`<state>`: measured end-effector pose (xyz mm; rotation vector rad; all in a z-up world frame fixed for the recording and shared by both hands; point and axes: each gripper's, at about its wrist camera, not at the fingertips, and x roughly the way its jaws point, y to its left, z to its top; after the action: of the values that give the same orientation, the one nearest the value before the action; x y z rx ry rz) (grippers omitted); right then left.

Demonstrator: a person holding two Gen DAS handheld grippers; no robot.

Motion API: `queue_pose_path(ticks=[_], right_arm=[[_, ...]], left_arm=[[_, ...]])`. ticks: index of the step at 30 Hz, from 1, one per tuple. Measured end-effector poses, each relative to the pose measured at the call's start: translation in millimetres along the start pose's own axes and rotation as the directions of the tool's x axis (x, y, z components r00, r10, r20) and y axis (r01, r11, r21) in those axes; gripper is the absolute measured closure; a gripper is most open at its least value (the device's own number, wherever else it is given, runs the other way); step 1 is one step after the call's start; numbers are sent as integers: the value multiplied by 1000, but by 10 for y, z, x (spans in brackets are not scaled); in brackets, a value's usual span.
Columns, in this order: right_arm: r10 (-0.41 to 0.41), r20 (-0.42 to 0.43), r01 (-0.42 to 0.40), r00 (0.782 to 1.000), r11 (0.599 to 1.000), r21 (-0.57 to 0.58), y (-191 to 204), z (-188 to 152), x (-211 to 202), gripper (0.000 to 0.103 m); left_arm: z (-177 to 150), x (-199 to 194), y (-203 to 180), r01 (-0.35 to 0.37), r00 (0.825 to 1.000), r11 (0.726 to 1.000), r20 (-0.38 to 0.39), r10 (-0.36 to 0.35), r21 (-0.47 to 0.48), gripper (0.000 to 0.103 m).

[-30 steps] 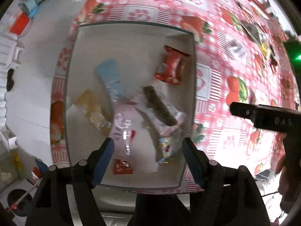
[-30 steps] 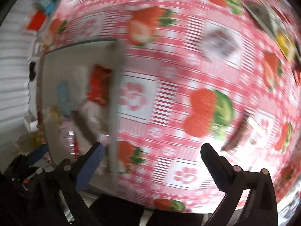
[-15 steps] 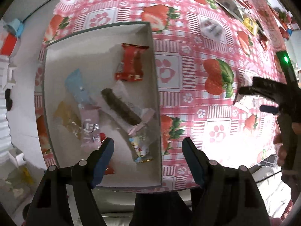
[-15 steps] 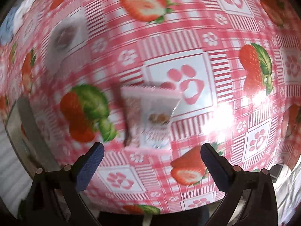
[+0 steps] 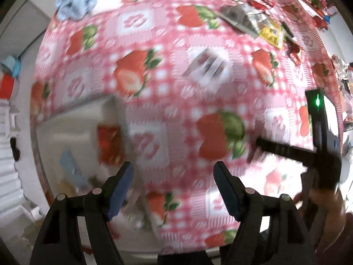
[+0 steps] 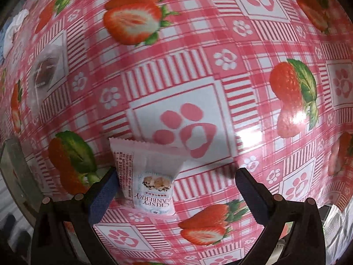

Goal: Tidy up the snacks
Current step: 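Grasp the white cranberry packet with the right gripper while the left grasps a translucent white packet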

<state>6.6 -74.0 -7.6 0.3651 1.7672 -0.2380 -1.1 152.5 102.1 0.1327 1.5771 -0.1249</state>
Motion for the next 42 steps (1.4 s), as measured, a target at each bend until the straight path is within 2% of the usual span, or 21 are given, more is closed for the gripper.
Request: queue_pose_path(ticks=[8, 16, 20, 25, 30, 32, 34, 36, 39, 42], right_arm=[[-7, -5, 7, 1000, 999, -51, -498, -11, 23, 0], [-12, -33, 10, 999, 999, -52, -421, 20, 17, 0], [-14, -20, 13, 1000, 999, -50, -252, 45, 30, 0], [-13, 5, 13, 1000, 999, -52, -334, 25, 8, 0], [-11, 19, 12, 1000, 999, -48, -405, -49, -27, 0], [-11, 10, 12, 1000, 999, -49, -408, -46, -25, 0], [-12, -2, 11, 1000, 999, -53, -408, -27, -25, 0], [-13, -16, 12, 1000, 998, -62, -405, -2, -9, 0], [-16, -26, 14, 1000, 997, -70, -400, 17, 7, 0], [-18, -26, 16, 1000, 997, -76, -394, 18, 10, 0]], left_arm=[[550, 261, -413, -74, 997, 993, 18, 72, 87, 25], [1067, 506, -626, -166, 985, 972, 78, 155, 164, 25], [1215, 692, -684, -166, 986, 968, 59, 158, 187, 25], [1320, 905, -742, -160, 987, 961, 12, 162, 227, 25], [1407, 965, -763, -128, 991, 967, -13, 134, 221, 25], [1441, 971, -774, -105, 993, 971, -26, 113, 217, 33], [1474, 946, -807, -57, 997, 973, -43, 69, 222, 57], [1459, 939, -867, -47, 997, 972, -49, 60, 231, 67], [1370, 946, -957, -62, 996, 968, -40, 74, 244, 68], [1133, 978, -927, -46, 997, 975, -55, 60, 219, 68]])
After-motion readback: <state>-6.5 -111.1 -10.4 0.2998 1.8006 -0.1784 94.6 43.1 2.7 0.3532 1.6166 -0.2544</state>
